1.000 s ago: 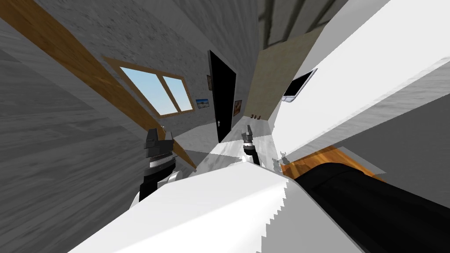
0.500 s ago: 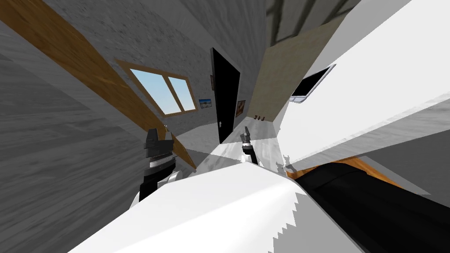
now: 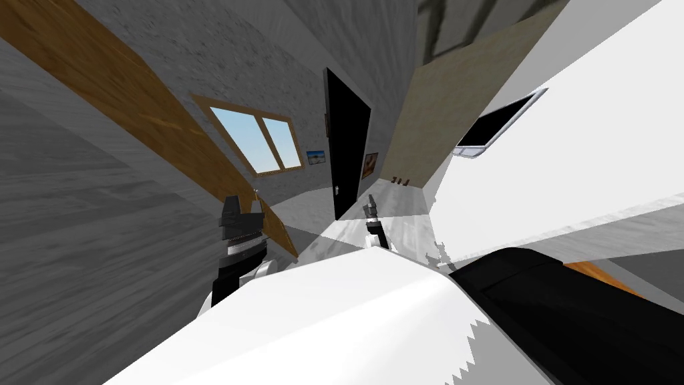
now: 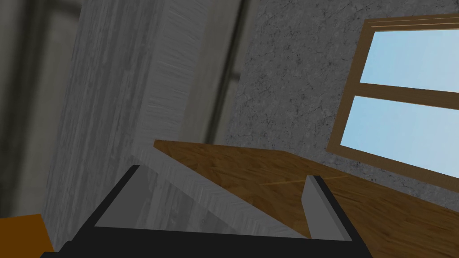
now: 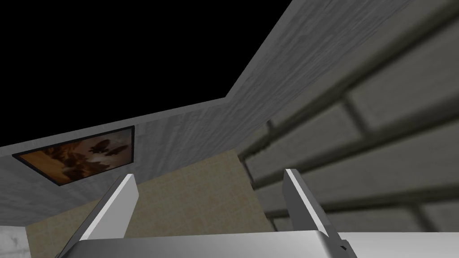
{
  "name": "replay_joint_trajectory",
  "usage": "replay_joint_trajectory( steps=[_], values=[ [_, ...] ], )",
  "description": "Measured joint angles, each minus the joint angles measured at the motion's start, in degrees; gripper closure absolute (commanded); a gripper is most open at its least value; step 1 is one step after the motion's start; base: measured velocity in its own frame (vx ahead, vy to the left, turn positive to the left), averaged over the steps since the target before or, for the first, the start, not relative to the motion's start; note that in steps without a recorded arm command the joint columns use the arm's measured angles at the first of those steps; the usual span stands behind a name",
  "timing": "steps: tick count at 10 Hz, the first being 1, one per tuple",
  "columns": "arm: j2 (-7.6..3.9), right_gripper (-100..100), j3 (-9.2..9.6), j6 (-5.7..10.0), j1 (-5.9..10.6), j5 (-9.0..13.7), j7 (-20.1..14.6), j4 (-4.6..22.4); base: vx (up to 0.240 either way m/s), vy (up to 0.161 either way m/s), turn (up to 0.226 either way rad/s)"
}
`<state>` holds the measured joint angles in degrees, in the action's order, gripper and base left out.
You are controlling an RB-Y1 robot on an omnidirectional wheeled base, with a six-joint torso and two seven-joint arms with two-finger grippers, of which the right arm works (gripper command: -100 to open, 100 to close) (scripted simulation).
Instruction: Push the door open
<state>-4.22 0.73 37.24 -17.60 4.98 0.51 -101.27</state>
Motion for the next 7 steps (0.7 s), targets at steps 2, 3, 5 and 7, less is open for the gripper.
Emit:
replay_joint_trajectory(
  steps=[2,3,5,7],
  values=[
    [-0.43,-100,-0.1,0.22,1.19,-0.17,-0.19,2.72,0.075,-0.078,0.122],
    [-0.51,-100,-0.1,0.42,1.82,-0.3,-0.24,4.17,0.074,-0.089,0.126],
    [-0.52,-100,-0.02,1.03,3.21,-0.63,-0.2,7.47,0.088,-0.07,0.137],
    [-0.88,-100,-0.1,1.71,4.38,-0.81,-0.44,10.61,0.088,-0.091,0.124]
  ],
)
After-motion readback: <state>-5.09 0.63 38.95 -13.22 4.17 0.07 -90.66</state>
